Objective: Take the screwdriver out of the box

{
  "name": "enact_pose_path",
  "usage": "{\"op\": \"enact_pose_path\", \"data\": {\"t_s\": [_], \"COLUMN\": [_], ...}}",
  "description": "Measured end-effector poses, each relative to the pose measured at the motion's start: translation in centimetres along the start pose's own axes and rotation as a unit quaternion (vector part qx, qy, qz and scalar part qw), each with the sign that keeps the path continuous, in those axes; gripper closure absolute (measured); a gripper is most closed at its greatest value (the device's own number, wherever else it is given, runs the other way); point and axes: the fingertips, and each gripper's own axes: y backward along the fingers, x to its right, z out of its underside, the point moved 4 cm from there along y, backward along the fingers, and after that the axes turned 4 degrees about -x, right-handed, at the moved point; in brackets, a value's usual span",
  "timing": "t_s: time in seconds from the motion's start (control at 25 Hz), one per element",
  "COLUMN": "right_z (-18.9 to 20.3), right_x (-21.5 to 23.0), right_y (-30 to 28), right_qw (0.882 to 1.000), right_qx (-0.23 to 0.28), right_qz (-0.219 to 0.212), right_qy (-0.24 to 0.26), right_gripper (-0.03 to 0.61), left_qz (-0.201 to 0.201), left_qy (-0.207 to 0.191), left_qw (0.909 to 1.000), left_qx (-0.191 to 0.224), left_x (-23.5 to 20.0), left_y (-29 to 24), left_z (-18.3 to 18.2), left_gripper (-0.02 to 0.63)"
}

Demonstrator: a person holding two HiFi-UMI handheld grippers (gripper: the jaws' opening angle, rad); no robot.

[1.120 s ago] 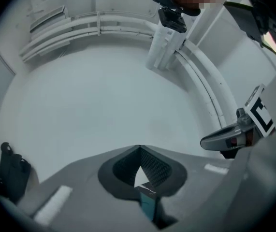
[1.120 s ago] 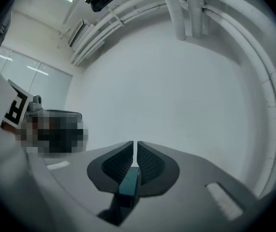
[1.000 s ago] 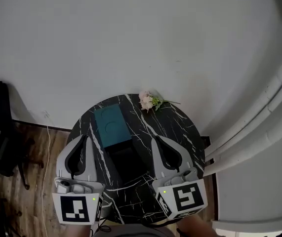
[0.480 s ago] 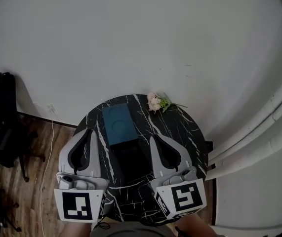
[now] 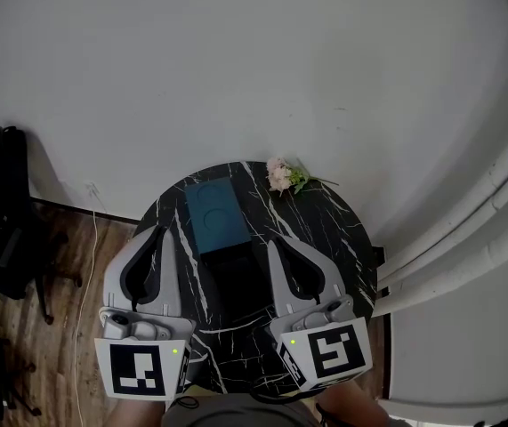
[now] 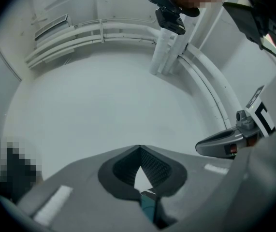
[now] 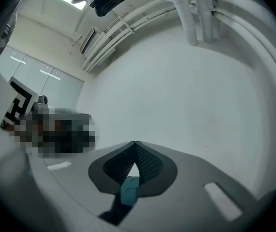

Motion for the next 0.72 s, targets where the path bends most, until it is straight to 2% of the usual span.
{"op": "enact_pose_path", "data": {"t_s": [0.28,0.72], "right_z": [0.1,0.0], "right_x": [-0.7,-1.4], "right_y": [0.0,0.0], "right_qw": [1.0,1.0], "right_qx": [-0.001,0.0], "right_qz": [-0.006,-0.011], "right_qy": [-0.002,-0.003], "right_gripper": [0.554,0.554], "left_qz": [0.003,0.002], "left_qy": [-0.009,-0.01], "left_qw": [0.9998,0.9998], "left_qx": [0.017,0.018], "left_x": [-0.2,-0.5], "left_y": [0.4,1.1], "left_z": [-0.5,-0.6], "left_gripper": [0.612,0.612]}}
